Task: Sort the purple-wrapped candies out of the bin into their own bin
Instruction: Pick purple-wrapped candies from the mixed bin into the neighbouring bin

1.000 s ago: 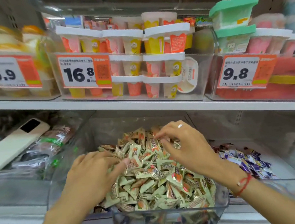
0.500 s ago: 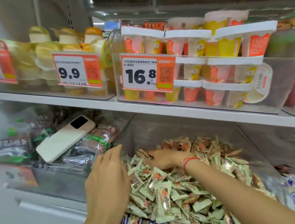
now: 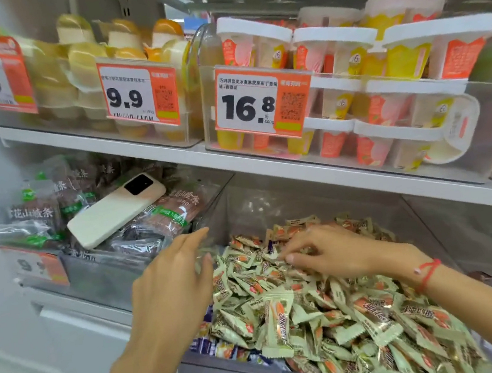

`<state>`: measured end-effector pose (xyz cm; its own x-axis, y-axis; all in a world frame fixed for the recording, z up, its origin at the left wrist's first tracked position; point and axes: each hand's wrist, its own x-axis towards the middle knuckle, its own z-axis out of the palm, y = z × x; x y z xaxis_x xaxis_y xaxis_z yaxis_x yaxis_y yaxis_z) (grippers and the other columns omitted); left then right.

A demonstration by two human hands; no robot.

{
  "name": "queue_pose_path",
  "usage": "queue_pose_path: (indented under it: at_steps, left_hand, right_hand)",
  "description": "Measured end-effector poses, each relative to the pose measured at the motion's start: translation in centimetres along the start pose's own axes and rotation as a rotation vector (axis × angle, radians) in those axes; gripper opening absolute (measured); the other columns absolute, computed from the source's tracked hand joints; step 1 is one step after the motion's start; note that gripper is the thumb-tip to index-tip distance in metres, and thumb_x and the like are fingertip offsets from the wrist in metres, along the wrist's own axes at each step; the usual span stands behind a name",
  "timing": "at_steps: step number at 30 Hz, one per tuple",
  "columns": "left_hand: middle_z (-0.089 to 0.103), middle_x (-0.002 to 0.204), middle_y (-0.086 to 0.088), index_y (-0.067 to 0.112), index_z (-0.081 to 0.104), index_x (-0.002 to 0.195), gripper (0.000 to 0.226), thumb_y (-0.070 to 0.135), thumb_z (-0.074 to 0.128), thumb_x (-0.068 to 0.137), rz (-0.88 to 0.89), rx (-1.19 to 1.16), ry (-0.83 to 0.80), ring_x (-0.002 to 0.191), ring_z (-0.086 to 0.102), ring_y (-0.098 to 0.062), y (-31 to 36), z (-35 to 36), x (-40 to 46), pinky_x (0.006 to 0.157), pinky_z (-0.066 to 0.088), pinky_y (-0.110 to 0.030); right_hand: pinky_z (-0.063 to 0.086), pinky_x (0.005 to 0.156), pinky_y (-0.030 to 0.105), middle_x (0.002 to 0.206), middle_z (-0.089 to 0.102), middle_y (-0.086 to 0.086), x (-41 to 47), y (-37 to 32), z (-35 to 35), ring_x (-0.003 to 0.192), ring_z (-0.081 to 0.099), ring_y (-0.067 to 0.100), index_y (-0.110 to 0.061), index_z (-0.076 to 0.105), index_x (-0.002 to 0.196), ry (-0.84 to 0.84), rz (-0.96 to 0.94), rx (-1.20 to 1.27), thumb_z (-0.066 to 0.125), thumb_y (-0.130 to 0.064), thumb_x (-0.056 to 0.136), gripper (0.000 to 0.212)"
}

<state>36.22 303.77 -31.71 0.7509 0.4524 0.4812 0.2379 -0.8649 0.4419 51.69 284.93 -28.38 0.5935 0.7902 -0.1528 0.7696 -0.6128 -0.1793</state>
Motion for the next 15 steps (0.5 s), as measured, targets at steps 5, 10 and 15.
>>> queue_pose_path:
  at_steps: [5, 10, 15]
  left_hand:
    - [0.062, 0.120, 0.013, 0.032, 0.050, 0.135, 0.043, 0.025, 0.052, 0.093, 0.005, 0.032, 0.046, 0.085, 0.066, -0.014, -0.3, 0.9, -0.1, 0.055, 0.049, -0.031]
    - [0.062, 0.120, 0.014, 0.033, 0.050, 0.136, 0.042, 0.024, 0.051, 0.095, 0.011, 0.066, 0.075, 0.085, 0.066, -0.017, -0.4, 1.0, -0.1, 0.050, 0.036, -0.027]
    - [0.066, 0.115, 0.008, 0.027, 0.057, 0.131, 0.040, 0.019, 0.057, 0.091, 0.039, 0.076, 0.101, 0.086, 0.066, -0.021, -0.7, 1.2, -0.1, 0.047, 0.038, -0.027]
  right_hand:
    - [0.048, 0.098, 0.037, 0.136, 0.054, -0.002, 3.7, 0.4, 0.3, 0.114, 0.056, 0.018, -0.030, 0.056, 0.131, 0.059, 0.093, -0.184, 0.049, -0.010, 0.092, 0.044]
    - [0.047, 0.089, 0.033, 0.125, 0.055, 0.014, 5.7, -1.1, 0.5, 0.112, 0.052, 0.028, -0.001, 0.058, 0.117, 0.050, 0.155, -0.469, 0.046, 0.008, 0.088, 0.032]
    - [0.043, 0.071, 0.025, 0.120, 0.057, 0.011, 4.5, -0.3, 0.3, 0.089, 0.054, 0.020, -0.007, 0.050, 0.128, 0.003, 0.144, -0.401, 0.042, 0.012, 0.089, 0.044]
